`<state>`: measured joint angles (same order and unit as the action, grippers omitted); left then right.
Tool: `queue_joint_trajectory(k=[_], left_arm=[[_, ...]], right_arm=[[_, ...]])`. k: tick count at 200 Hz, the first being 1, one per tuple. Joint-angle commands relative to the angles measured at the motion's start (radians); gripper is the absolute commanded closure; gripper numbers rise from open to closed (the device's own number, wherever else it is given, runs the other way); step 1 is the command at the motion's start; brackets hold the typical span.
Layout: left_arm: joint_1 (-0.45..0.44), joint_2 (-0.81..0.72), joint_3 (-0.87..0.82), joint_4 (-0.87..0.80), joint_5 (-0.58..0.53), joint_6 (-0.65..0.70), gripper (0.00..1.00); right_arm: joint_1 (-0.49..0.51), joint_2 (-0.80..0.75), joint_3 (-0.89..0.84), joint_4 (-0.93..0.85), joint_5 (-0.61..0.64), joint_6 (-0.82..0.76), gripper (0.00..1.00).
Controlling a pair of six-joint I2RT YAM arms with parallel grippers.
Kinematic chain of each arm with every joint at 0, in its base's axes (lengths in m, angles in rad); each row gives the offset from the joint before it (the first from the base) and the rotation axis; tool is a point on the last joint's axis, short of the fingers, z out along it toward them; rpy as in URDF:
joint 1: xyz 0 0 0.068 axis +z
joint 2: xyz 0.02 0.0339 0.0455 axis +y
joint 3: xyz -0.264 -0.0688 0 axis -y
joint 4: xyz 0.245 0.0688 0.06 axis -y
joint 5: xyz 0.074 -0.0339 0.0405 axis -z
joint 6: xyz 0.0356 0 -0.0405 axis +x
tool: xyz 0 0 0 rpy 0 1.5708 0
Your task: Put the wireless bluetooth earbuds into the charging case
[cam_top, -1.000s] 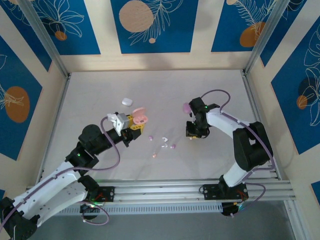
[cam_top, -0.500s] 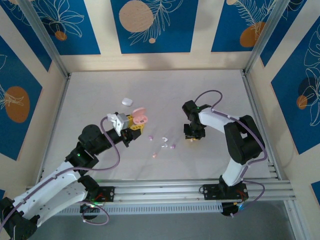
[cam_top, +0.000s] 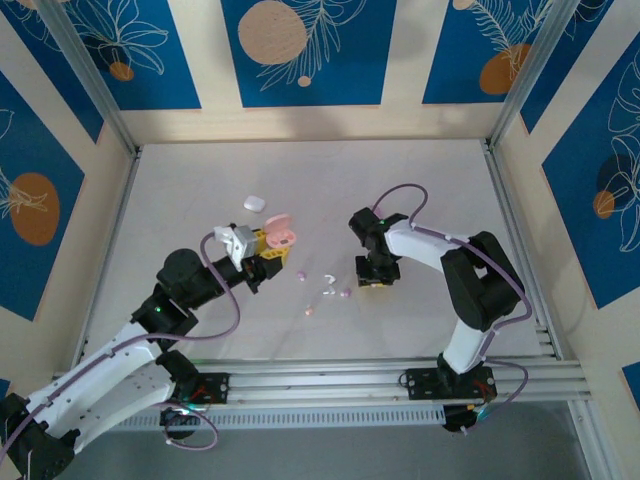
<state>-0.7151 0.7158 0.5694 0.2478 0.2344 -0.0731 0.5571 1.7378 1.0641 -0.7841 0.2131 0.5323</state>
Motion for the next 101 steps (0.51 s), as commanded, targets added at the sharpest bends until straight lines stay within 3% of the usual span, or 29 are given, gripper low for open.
queue_joint_trajectory(k=[1, 61, 101], left_arm=[[-0.004, -0.003, 0.015, 0.045, 0.017, -0.013, 0.70], [-0.004, -0.004, 0.018, 0.042, 0.019, -0.013, 0.70], [-0.004, -0.006, 0.016, 0.041, 0.016, -0.013, 0.70]], right_arm=[[0.027, -0.007, 0.039, -0.039, -0.043, 0.008, 0.66], [0.069, -0.017, 0.088, -0.075, 0.004, -0.002, 0.66], [0.001, -0.018, 0.074, -0.074, 0.015, 0.039, 0.66]])
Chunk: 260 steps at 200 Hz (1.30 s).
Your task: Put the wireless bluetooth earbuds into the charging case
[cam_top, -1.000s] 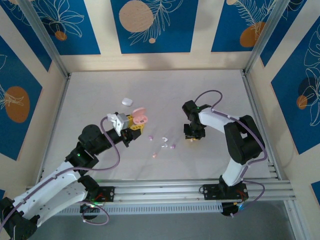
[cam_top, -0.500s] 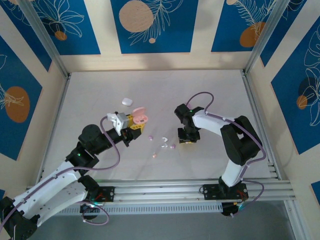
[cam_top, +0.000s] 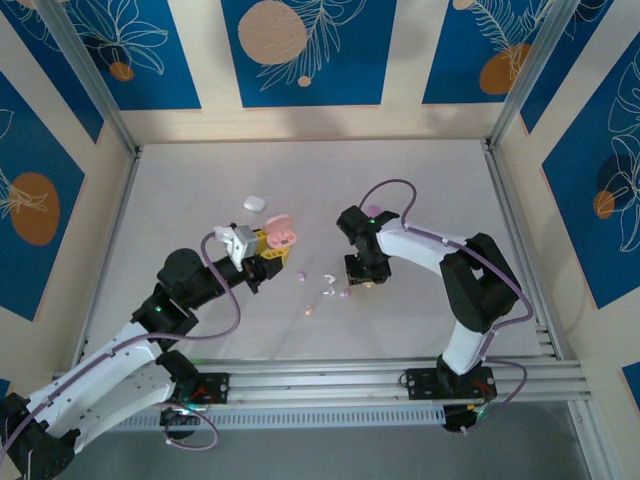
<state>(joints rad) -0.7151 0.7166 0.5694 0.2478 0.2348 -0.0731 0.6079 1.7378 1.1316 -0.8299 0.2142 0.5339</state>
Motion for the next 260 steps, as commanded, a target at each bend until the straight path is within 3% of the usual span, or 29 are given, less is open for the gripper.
queue_joint_trajectory(k=[1, 55, 130, 260], left_arm=[[-0.004, -0.007, 0.015, 0.041, 0.015, -0.013, 0.70], [-0.003, -0.002, 0.020, 0.042, 0.017, -0.011, 0.70], [-0.003, -0.002, 0.020, 0.037, 0.014, -0.007, 0.70], [-0.004, 0.003, 0.020, 0.040, 0.017, -0.011, 0.70]], right_arm=[[-0.052, -0.017, 0.006, -0.027, 0.012, 0.039, 0.66], [-0.089, 0.050, 0.021, 0.015, -0.060, 0.044, 0.65], [-0.095, 0.097, 0.040, 0.008, -0.066, 0.043, 0.71], [-0.097, 0.117, 0.054, 0.014, -0.077, 0.027, 0.70]])
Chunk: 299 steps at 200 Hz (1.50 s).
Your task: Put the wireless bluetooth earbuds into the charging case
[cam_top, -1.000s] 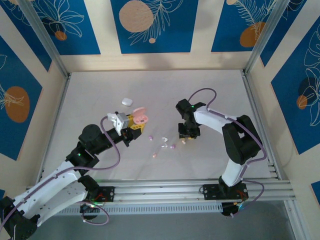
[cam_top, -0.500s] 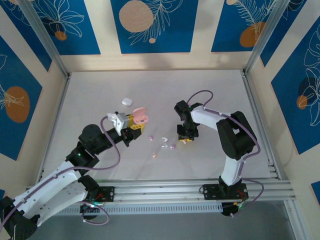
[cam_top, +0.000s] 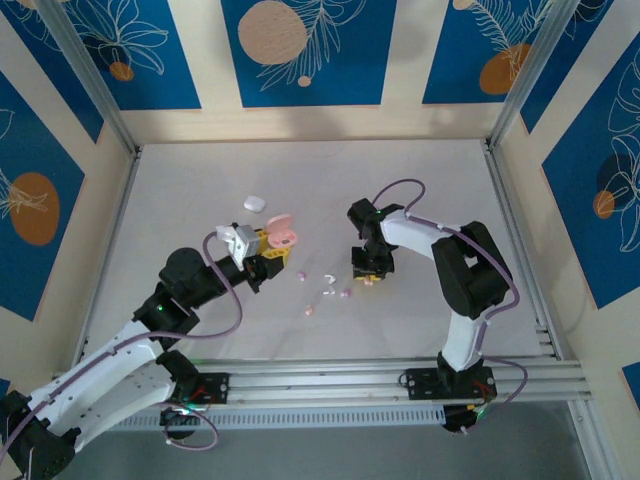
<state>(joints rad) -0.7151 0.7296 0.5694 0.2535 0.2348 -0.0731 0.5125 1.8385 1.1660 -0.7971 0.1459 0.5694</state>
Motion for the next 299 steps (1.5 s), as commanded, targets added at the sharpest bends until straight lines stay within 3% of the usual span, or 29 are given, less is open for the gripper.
queue_joint_trajectory(k=[1, 183, 220, 245, 299], left_arm=[[-0.004, -0.010, 0.019, 0.034, 0.018, -0.011, 0.70], [-0.004, -0.014, 0.023, 0.029, 0.020, -0.019, 0.70], [-0.004, -0.010, 0.019, 0.028, 0.020, -0.017, 0.70], [-0.003, -0.006, 0.013, 0.030, 0.015, -0.015, 0.70], [-0.004, 0.016, 0.008, 0.040, 0.004, 0.006, 0.70]], right_arm=[[-0.001, 0.017, 0.020, -0.020, -0.008, -0.009, 0.70], [0.006, 0.060, 0.034, -0.077, -0.009, -0.092, 0.78], [0.006, 0.010, 0.030, -0.081, -0.025, -0.091, 0.81], [-0.031, -0.114, -0.003, -0.033, -0.185, -0.085, 0.81], [-0.199, -0.353, -0.143, 0.349, -0.993, 0.095, 0.80]])
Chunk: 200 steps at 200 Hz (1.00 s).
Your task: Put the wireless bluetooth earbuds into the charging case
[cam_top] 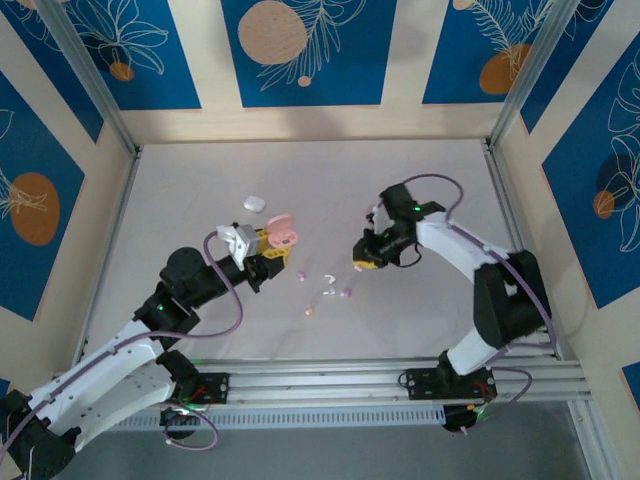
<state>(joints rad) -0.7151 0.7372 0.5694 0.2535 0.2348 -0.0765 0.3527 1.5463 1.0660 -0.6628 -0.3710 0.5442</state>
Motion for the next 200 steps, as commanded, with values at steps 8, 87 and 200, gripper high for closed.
queue_joint_trajectory(k=[8, 87, 200], left_arm=[[-0.004, 0.013, 0.009, 0.044, 0.004, 0.013, 0.70], [-0.003, 0.057, 0.012, 0.053, 0.020, 0.064, 0.69], [-0.003, 0.229, -0.020, 0.297, 0.093, 0.109, 0.68]], right_arm=[[-0.051, -0.070, -0.055, 0.281, -0.565, 0.170, 0.80], [-0.071, -0.101, -0.123, 0.786, -0.874, 0.611, 0.79], [-0.039, -0.266, 0.006, 0.467, -0.615, 0.455, 0.78]])
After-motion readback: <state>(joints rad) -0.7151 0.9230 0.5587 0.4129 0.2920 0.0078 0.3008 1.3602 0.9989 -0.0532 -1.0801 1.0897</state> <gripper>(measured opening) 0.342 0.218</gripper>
